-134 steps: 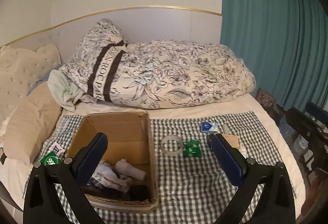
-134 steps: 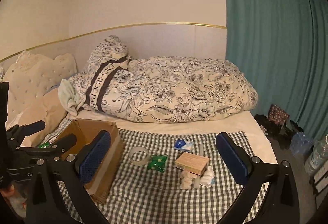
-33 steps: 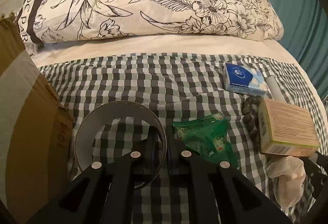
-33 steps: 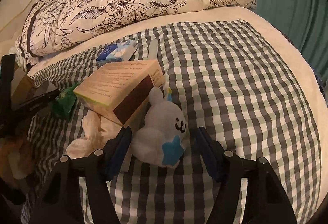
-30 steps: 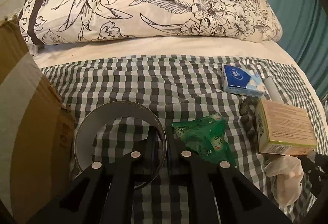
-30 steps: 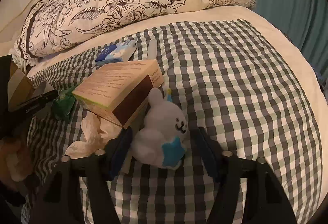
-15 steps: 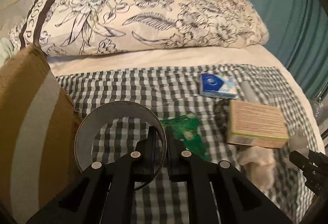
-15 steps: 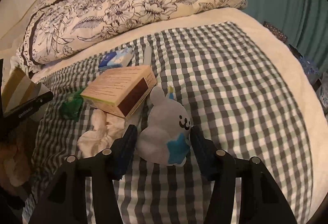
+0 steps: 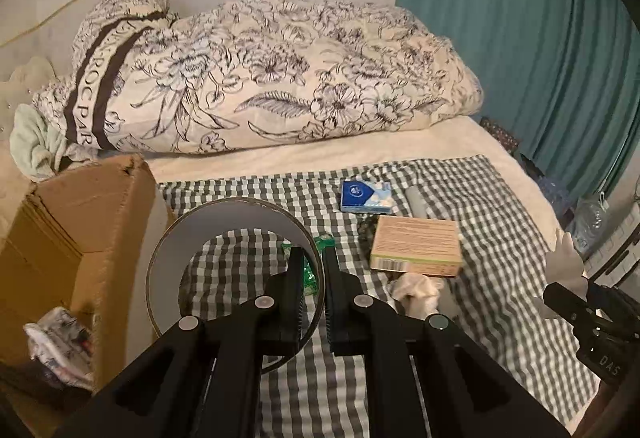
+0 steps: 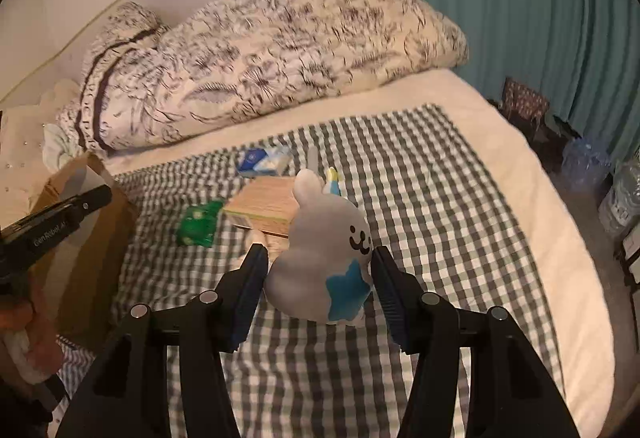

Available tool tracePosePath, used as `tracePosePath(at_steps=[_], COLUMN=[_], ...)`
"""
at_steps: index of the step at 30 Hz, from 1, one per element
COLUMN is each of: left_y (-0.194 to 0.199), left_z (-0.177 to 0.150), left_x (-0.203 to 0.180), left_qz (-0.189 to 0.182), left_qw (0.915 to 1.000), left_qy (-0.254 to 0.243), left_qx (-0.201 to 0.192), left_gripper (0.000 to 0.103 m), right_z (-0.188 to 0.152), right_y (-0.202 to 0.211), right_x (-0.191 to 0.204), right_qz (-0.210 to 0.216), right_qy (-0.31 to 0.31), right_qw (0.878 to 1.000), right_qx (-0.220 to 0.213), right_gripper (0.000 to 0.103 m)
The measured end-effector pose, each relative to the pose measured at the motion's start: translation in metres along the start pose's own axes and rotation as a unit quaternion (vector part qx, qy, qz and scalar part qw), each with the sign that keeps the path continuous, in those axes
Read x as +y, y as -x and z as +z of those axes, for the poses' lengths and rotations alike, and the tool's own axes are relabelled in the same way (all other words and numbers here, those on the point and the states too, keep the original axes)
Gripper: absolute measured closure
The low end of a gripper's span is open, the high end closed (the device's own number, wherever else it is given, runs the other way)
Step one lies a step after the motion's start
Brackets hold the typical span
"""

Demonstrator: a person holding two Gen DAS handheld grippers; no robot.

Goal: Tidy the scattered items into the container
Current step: 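Carry the tape roll and plush toy with both grippers over the cardboard box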

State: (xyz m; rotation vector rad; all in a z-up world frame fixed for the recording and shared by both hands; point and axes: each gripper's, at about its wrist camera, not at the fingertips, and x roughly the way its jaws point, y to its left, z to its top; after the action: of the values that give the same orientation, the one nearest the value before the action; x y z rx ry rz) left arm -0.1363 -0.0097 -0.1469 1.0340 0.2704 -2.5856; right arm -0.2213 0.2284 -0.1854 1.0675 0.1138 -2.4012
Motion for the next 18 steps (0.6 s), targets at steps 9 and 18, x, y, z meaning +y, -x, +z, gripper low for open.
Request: tracePosePath(at_steps=[9, 18], left_y=[0.069, 0.125], left_z=[-0.001, -0.004], left_x=[0.006, 0.024], left_qz=[-0.008, -0.009], left_qw=[0.9992, 0.9982], left_qy=[-0.001, -0.002], left_qx=[-0.040, -0.060], left_gripper=[0.094, 0.094], right_z=[0.005, 0.007], right_y=[0.062, 0.117], right_x=[0.025, 0.055], right_qz=[0.002, 0.012], right_qy=[0.011, 0.027], right_qw=[0.999, 0.996], right_qx=[-0.042, -0.086], right_gripper=[0.049, 0.049])
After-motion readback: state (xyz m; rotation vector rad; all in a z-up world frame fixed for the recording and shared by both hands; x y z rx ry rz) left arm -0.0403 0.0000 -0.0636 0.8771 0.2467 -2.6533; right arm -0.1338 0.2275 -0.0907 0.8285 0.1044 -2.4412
